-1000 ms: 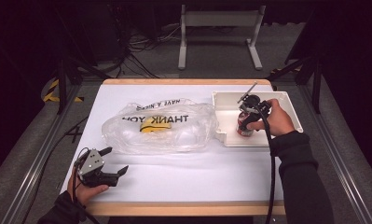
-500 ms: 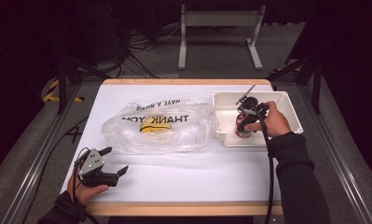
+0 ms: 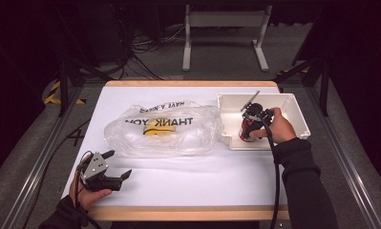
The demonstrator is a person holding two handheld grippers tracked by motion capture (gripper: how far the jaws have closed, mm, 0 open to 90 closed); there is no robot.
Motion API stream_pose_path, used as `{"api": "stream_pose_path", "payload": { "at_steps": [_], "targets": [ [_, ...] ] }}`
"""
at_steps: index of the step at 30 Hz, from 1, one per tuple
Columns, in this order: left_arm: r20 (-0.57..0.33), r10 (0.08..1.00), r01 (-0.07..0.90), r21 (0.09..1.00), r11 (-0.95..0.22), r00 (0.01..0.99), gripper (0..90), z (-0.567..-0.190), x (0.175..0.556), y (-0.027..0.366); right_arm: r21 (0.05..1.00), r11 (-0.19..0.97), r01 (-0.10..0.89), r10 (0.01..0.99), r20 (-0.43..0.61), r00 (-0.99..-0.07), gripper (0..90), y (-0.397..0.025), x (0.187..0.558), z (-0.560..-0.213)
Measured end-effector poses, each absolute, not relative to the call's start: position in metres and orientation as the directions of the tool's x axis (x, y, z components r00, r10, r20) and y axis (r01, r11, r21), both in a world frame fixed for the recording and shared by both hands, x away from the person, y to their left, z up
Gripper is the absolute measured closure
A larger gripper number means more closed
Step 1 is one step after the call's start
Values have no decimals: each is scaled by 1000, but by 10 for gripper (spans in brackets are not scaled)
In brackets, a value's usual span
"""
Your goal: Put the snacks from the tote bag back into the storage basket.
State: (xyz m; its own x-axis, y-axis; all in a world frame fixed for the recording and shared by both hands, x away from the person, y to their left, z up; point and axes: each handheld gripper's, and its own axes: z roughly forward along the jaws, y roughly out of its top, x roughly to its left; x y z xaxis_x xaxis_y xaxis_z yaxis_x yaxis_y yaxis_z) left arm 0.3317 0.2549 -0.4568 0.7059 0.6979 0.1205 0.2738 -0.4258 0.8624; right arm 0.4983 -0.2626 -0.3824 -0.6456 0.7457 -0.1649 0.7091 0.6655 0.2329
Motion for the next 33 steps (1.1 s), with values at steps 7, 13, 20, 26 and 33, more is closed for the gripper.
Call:
{"api": "stream_pose_path", "payload": {
  "at_steps": [7, 13, 20, 26, 33],
  "targets": [
    [122, 698, 272, 862, -427, 706, 83, -457, 332, 255, 242, 660, 711, 750, -164, -641, 176, -262, 498, -383],
    [121, 697, 273, 862, -426, 707, 83, -457, 332, 255, 271, 651, 709, 758, -177, -628, 141, -262, 497, -378],
    [121, 697, 273, 862, -427, 707, 83, -457, 332, 255, 302, 654, 694, 754, -190, -629, 125, -261, 492, -370],
    [121, 697, 274, 862, -427, 707, 83, -457, 332, 255, 339, 662, 669, 746, -214, -630, 122, -260, 483, -357],
    [119, 696, 275, 861, -428, 708, 84, -457, 332, 255, 386, 670, 634, 733, -213, -646, 119, -257, 472, -346]
  ]
}}
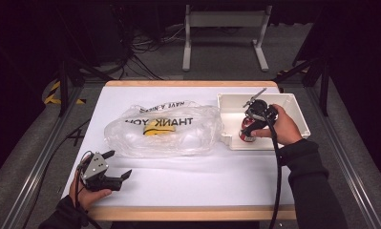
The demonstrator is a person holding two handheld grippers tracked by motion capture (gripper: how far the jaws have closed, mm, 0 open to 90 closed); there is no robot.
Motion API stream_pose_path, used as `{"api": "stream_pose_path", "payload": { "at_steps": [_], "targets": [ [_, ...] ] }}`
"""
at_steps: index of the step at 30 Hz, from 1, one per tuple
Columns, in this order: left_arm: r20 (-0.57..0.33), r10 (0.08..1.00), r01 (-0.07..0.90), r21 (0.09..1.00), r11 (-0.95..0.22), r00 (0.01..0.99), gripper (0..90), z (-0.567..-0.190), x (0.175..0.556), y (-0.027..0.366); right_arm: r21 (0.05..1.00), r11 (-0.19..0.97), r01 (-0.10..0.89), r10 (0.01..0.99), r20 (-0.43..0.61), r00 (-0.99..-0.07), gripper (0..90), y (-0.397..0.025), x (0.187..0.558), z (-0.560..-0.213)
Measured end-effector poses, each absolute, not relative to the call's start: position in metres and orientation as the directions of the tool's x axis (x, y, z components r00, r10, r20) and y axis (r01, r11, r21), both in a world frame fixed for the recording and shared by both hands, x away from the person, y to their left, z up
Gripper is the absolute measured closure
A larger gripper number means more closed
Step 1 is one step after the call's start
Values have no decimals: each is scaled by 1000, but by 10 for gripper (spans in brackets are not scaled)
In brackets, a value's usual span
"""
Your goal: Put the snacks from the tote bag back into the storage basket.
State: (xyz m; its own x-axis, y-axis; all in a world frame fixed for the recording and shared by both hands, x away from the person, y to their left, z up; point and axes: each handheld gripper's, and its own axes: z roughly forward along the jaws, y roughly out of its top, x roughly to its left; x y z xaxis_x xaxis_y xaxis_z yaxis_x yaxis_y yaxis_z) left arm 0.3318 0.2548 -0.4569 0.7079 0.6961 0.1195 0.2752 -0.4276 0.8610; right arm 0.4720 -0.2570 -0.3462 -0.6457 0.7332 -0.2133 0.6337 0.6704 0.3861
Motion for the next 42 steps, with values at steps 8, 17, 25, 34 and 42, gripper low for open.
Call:
{"api": "stream_pose_path", "payload": {
  "at_steps": [8, 17, 25, 34, 42],
  "targets": [
    [121, 694, 274, 860, -430, 709, 84, -457, 332, 255, 440, 661, 608, 733, -205, -648, 99, -256, 459, -335],
    [122, 695, 276, 858, -433, 709, 84, -457, 332, 254, 438, 687, 580, 712, -248, -656, 116, -254, 444, -334],
    [118, 697, 280, 859, -430, 707, 84, -457, 332, 254, 475, 682, 556, 710, -248, -659, 118, -259, 429, -328],
    [117, 696, 281, 858, -430, 709, 84, -457, 332, 254, 495, 690, 528, 701, -274, -658, 122, -264, 414, -333],
    [117, 697, 283, 857, -431, 708, 84, -457, 332, 254, 511, 689, 515, 699, -277, -660, 125, -273, 404, -340]
  ]
}}
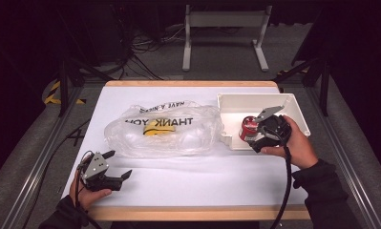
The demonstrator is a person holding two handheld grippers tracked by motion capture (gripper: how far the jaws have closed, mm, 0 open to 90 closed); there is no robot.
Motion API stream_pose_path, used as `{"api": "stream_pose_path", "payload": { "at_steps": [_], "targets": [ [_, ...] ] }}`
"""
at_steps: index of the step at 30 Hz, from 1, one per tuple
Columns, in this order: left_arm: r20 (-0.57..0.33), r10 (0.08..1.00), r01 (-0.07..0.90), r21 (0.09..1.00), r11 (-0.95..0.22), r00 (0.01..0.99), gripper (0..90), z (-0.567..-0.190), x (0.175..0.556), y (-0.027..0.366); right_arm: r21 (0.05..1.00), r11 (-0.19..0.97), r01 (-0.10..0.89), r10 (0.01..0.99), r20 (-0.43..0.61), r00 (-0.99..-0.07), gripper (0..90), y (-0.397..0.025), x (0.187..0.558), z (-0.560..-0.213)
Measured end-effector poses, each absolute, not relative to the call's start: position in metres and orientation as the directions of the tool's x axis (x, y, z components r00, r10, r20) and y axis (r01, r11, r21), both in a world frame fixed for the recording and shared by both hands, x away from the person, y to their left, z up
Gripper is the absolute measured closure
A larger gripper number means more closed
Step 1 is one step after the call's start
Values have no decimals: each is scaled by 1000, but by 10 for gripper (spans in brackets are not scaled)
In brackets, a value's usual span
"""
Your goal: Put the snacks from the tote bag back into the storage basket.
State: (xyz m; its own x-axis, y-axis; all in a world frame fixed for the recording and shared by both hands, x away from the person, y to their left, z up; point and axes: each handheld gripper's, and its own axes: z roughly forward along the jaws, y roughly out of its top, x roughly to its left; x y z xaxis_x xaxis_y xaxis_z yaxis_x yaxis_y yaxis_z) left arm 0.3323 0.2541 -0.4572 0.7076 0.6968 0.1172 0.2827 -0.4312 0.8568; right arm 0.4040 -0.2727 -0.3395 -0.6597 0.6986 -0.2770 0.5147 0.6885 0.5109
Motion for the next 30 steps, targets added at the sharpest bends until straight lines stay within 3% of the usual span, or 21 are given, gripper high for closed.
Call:
{"api": "stream_pose_path", "payload": {
  "at_steps": [30],
  "targets": [
    [118, 697, 283, 857, -431, 707, 84, -457, 332, 254, 611, 651, 451, 719, -304, -625, 123, -304, 359, -368]
  ]
}}
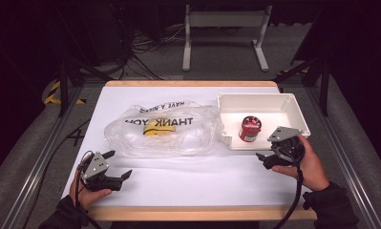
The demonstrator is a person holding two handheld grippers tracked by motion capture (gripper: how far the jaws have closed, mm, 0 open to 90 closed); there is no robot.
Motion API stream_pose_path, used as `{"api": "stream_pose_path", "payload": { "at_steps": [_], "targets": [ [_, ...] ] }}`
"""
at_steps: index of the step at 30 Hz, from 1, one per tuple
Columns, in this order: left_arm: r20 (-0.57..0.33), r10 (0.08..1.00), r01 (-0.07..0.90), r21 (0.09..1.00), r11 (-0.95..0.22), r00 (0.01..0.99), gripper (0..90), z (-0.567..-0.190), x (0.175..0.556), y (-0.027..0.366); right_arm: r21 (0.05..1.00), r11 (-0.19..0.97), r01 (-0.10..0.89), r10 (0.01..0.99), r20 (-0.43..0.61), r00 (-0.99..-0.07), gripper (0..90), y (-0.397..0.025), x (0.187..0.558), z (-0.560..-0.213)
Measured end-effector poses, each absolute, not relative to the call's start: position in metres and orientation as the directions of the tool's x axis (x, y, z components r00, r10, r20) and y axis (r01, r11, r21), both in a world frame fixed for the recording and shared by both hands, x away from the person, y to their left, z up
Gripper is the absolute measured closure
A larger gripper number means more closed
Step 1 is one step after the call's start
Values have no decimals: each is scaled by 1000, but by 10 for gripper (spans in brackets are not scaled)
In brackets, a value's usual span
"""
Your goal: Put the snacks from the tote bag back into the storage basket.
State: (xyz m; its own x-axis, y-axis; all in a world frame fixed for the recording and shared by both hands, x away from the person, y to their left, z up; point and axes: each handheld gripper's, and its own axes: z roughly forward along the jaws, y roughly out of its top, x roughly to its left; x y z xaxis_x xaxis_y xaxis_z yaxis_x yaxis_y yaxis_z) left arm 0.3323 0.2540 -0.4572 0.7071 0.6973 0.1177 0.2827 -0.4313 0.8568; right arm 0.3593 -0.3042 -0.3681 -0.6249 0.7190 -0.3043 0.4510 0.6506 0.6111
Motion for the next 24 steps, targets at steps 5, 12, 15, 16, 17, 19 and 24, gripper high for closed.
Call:
{"api": "stream_pose_path", "payload": {
  "at_steps": [5, 12, 15, 16, 17, 19, 24],
  "targets": [
    [118, 698, 283, 857, -431, 706, 84, -457, 333, 254, 632, 643, 432, 722, -314, -616, 121, -309, 352, -373],
    [117, 698, 283, 857, -431, 707, 84, -457, 333, 254, 655, 631, 416, 727, -312, -611, 120, -320, 343, -385],
    [117, 699, 284, 857, -430, 705, 84, -457, 333, 254, 669, 611, 422, 743, -302, -598, 120, -327, 337, -394],
    [117, 699, 284, 857, -430, 705, 84, -457, 333, 254, 673, 606, 423, 747, -298, -594, 120, -328, 336, -396],
    [117, 699, 284, 857, -430, 705, 84, -457, 333, 254, 678, 600, 425, 751, -294, -591, 120, -330, 335, -399],
    [118, 700, 284, 857, -431, 705, 84, -457, 333, 254, 687, 591, 423, 759, -297, -579, 122, -334, 332, -404],
    [118, 702, 286, 857, -430, 702, 84, -457, 333, 254, 743, 536, 402, 789, -271, -551, 129, -346, 323, -417]
  ]
}}
